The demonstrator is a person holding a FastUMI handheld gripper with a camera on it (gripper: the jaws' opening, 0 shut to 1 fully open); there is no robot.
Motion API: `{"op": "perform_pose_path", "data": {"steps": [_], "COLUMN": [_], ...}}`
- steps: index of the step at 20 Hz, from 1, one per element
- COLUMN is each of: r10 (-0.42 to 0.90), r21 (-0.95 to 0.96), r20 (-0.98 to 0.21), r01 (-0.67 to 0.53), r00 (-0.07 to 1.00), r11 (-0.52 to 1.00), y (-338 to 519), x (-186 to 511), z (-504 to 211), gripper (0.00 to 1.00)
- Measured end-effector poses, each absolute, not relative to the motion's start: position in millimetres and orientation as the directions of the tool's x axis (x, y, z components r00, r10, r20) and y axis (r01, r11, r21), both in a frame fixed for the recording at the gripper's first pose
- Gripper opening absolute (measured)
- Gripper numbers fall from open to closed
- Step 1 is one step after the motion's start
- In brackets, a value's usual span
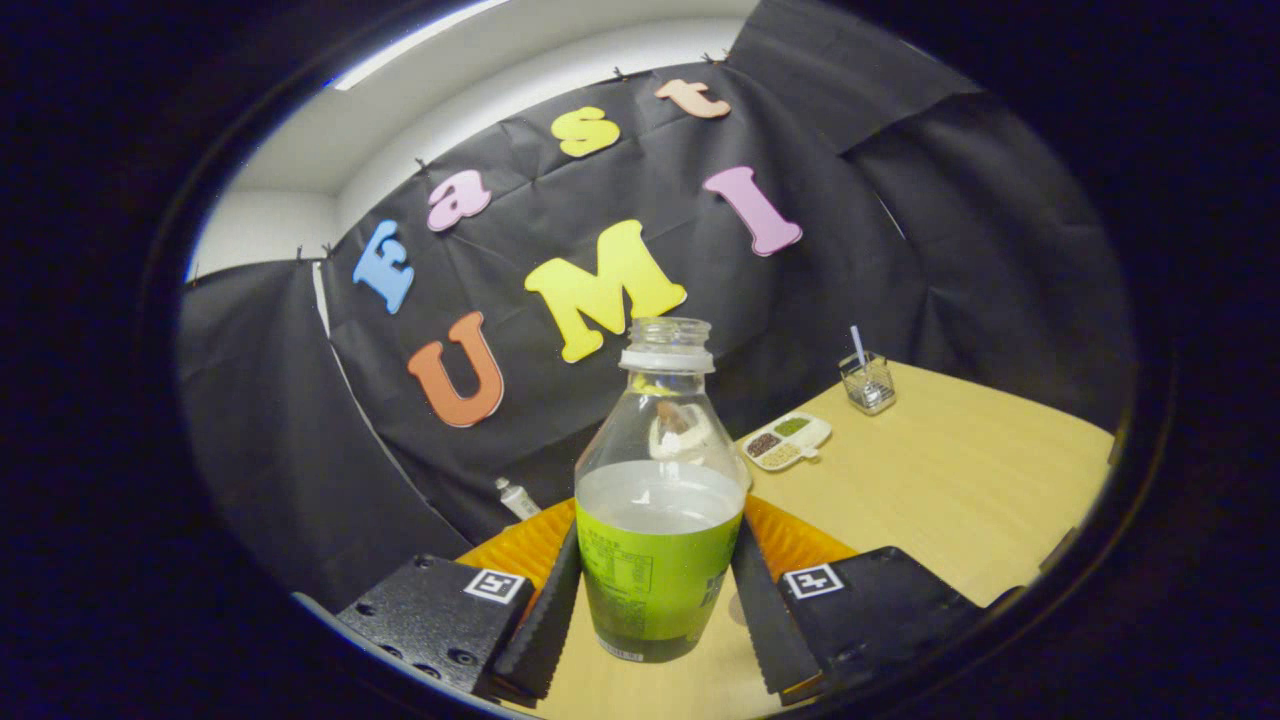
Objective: Take the bottle from table, then pour the juice into the cup, finally place the bottle on the coaster
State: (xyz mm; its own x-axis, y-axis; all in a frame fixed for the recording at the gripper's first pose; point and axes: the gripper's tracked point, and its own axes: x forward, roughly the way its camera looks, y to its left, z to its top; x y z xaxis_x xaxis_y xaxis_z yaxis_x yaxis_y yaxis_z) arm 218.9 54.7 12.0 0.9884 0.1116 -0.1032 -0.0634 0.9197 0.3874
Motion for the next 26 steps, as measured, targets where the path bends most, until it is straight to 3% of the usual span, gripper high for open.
{"op": "perform_pose_path", "data": {"steps": [14, 26], "r10": [-0.049, -0.063], "r21": [-0.097, -0.11], "r20": [-0.092, -0.102], "r01": [0.04, 0.052], "r00": [0.995, 0.993], "r11": [0.995, 0.993], "y": [55.6, 53.5], "x": [313.6, 335.8], "z": [-80.8, -143.4], "gripper": [0.8, 0.81]}}
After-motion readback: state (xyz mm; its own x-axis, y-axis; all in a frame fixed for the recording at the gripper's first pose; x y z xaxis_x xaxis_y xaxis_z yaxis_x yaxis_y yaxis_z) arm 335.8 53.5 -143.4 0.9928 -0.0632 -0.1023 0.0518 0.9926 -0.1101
